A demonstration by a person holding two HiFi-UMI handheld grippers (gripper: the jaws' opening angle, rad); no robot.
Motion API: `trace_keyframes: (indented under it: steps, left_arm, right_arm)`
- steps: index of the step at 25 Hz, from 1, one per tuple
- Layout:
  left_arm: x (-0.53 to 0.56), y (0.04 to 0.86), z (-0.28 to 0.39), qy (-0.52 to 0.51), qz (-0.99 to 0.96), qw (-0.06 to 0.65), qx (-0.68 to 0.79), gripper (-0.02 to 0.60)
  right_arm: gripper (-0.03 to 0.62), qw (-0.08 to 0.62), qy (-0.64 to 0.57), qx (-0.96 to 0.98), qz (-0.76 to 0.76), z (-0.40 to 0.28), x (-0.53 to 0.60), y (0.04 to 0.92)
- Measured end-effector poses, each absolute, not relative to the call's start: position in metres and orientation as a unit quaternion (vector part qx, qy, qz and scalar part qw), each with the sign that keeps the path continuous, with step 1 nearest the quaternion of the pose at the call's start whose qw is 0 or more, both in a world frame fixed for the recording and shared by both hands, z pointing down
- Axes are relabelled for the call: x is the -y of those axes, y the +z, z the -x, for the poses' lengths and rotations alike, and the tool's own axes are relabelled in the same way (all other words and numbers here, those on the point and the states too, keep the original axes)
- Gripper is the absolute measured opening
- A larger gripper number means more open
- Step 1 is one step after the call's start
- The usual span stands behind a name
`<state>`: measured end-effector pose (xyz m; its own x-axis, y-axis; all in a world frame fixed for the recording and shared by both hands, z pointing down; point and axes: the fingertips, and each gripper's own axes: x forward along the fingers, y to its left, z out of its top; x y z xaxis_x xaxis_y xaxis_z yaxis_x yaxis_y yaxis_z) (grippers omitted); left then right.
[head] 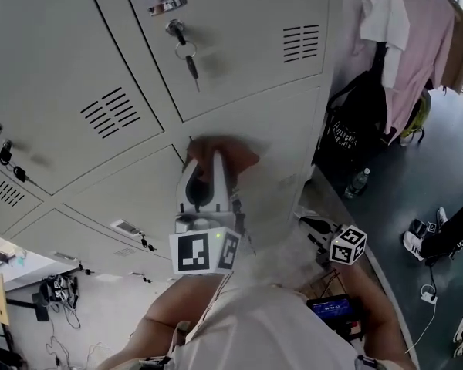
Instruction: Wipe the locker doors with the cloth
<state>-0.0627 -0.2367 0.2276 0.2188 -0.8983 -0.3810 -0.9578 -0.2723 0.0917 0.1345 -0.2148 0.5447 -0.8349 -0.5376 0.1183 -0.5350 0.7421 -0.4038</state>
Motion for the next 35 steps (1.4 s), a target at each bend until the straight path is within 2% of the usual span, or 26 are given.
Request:
trace_keyframes:
  steps: [4,8,18,25,31,35]
  left_arm:
    - [0.22,0.224,0.102,0.163,0.754,0.105,-0.628,0.037]
    - [0.225,0.207,0.091,0.151,0.766,0.123,-0.612,0.038]
    - [0.279,0.204,-0.014,0.108,0.828,0.094,-0.542,0.037]
    - [0.317,0.202,-0.101,0.062,0.856,0.13,-0.496,0.037]
    - [0.344,0.22,-0.168,0.01,0.89,0.103,-0.444,0.038]
    - [0.346,0.254,-0.173,-0.025,0.897,0.082,-0.433,0.038]
  right_arm:
    - [0.017,-0.007,-0.214,-0.941,0.262,-0.113,0.22,0.545]
    - [0.017,-0.005,-0.214,-0.944,0.25,-0.096,0.221,0.547]
    - [0.017,0.028,-0.217,-0.931,0.293,-0.133,0.215,0.549]
    - [0.017,0.053,-0.218,-0.912,0.342,-0.179,0.207,0.549]
    - [0.017,0.061,-0.219,-0.904,0.362,-0.201,0.2,0.551]
    - [0.017,0.064,-0.22,-0.901,0.368,-0.192,0.19,0.553]
